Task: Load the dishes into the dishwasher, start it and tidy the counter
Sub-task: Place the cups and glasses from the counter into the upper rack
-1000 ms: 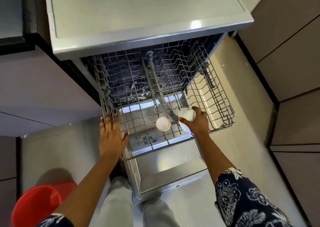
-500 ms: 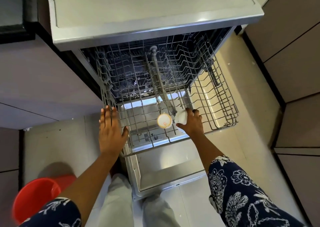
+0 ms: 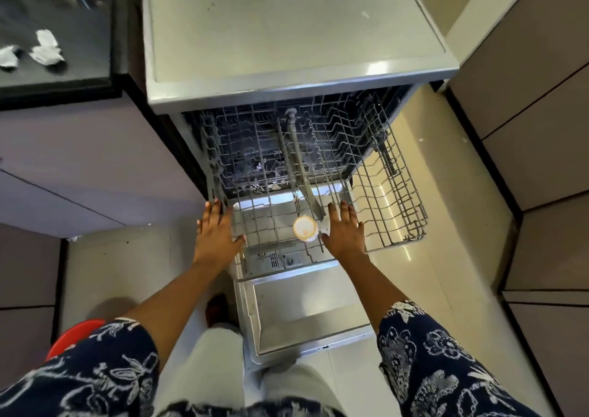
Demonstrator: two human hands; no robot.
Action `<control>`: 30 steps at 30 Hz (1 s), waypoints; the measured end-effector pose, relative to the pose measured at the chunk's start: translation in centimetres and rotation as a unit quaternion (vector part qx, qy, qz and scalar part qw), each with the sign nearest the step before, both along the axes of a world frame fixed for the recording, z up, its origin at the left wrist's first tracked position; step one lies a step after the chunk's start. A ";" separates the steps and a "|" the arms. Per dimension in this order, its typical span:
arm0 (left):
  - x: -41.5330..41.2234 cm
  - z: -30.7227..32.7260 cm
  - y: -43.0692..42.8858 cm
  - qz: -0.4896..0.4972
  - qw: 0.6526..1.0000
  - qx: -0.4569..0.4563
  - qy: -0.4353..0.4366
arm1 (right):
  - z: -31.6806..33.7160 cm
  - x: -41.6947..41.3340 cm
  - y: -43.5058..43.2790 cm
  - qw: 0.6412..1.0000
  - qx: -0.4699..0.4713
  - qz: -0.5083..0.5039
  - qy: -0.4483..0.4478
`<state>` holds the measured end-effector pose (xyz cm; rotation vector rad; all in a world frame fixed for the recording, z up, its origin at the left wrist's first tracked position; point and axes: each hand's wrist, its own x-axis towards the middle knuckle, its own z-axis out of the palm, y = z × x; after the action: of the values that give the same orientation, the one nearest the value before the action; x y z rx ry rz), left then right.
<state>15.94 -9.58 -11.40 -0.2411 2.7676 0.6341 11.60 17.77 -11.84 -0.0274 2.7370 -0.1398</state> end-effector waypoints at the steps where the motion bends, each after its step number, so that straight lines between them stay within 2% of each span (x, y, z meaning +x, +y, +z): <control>1: 0.0 1.5 0.0 0.015 0.999 0.034 0.005 | 1.4 0.3 -0.8 1.000 -0.016 0.009 0.020; 6: -0.5 8.6 -3.8 0.083 0.977 0.122 0.153 | 8.3 -0.4 -7.1 0.980 -0.131 0.085 0.121; 10: -3.1 13.8 -11.8 0.147 0.939 0.140 0.279 | 13.3 -4.2 -15.5 0.933 -0.263 0.153 0.195; 13: -6.6 17.7 -19.0 0.179 0.908 0.130 0.355 | 16.6 -8.8 -24.1 0.898 -0.320 0.177 0.245; 17: -11.9 19.8 -28.7 0.201 0.908 0.129 0.345 | 19.1 -14.9 -35.4 0.880 -0.369 0.163 0.250; 22: -17.7 20.8 -37.3 0.190 0.930 0.117 0.292 | 20.6 -22.6 -45.4 0.889 -0.410 0.086 0.186; 30: -23.5 21.0 -41.2 0.130 0.938 0.128 0.296 | 21.2 -33.7 -50.9 0.934 -0.330 0.040 0.129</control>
<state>-7.52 -50.79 9.61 -0.4219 3.1889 1.3137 -22.10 -33.15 9.35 -0.3641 2.7972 -1.0929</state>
